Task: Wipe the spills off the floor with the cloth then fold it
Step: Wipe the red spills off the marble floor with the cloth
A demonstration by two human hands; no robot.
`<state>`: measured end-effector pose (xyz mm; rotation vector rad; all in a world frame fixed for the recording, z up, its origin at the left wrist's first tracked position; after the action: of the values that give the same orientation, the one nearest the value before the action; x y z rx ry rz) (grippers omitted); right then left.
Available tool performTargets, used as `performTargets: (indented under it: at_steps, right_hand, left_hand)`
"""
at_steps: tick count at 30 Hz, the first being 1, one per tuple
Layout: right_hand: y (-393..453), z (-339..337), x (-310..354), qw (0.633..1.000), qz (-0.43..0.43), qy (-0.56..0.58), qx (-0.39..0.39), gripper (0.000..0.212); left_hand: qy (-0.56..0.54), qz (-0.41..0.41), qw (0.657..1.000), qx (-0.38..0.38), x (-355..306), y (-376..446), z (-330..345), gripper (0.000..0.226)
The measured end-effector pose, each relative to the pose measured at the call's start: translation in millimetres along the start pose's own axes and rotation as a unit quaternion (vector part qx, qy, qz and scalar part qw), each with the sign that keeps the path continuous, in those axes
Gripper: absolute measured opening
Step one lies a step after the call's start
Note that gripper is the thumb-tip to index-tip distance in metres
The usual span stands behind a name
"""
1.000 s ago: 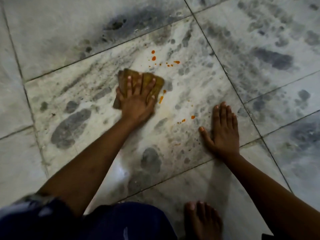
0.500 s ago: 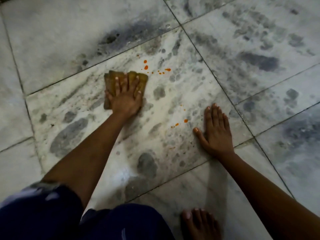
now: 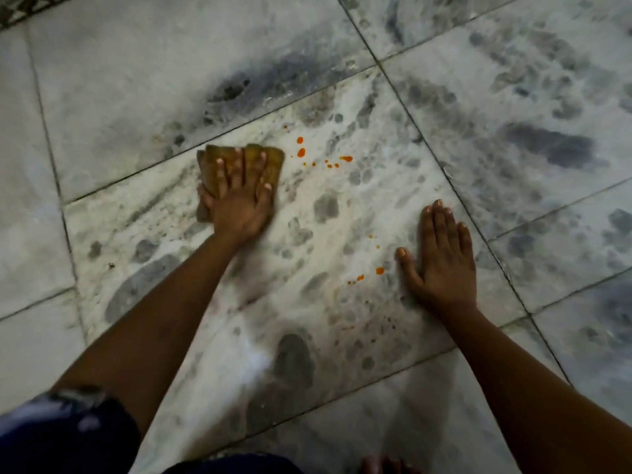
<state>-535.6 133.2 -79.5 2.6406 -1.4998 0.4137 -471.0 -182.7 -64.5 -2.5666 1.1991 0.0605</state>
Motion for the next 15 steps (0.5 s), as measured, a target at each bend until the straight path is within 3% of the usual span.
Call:
performTargets:
  at_steps: [4,7,10,12,15]
  right_hand:
    - [0.0,0.1,-1.4,1.0,0.004,-0.001,0.008,0.075]
    - [2.3,-0.2,-1.3,1.0,0.002,0.002,0.011,0.074]
    - [2.2,-0.8,-1.3,1.0,0.006,0.009,0.01,0.074]
    - [2.4,-1.9,-1.1,1.0,0.007,0.011,0.008,0.074]
    - [2.3,-1.1,-1.5,1.0,0.006,0.01,0.004,0.074]
  left_hand:
    - [-0.018,0.0,1.0,0.006,-46.3,51.6,-10.0,0.052]
    - [0.0,0.069,0.998,0.0,-72.9,33.4,0.3,0.052]
    - [0.031,0.156,0.987,0.0,-59.7,-8.7,10.6,0.059]
    - [0.038,0.123,0.992,-0.004,-31.8,-10.2,6.1,0.063]
    - [0.004,-0.003,1.0,-0.014,-9.1,36.6,-11.0,0.053]
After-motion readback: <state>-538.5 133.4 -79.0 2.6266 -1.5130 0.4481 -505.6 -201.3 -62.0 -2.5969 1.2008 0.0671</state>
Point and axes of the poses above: each hand's wrist, its own y-axis towards the middle knuckle, its own z-axis out of the palm, x = y × z, the point moved 5 cm from there along y, towards the middle knuckle
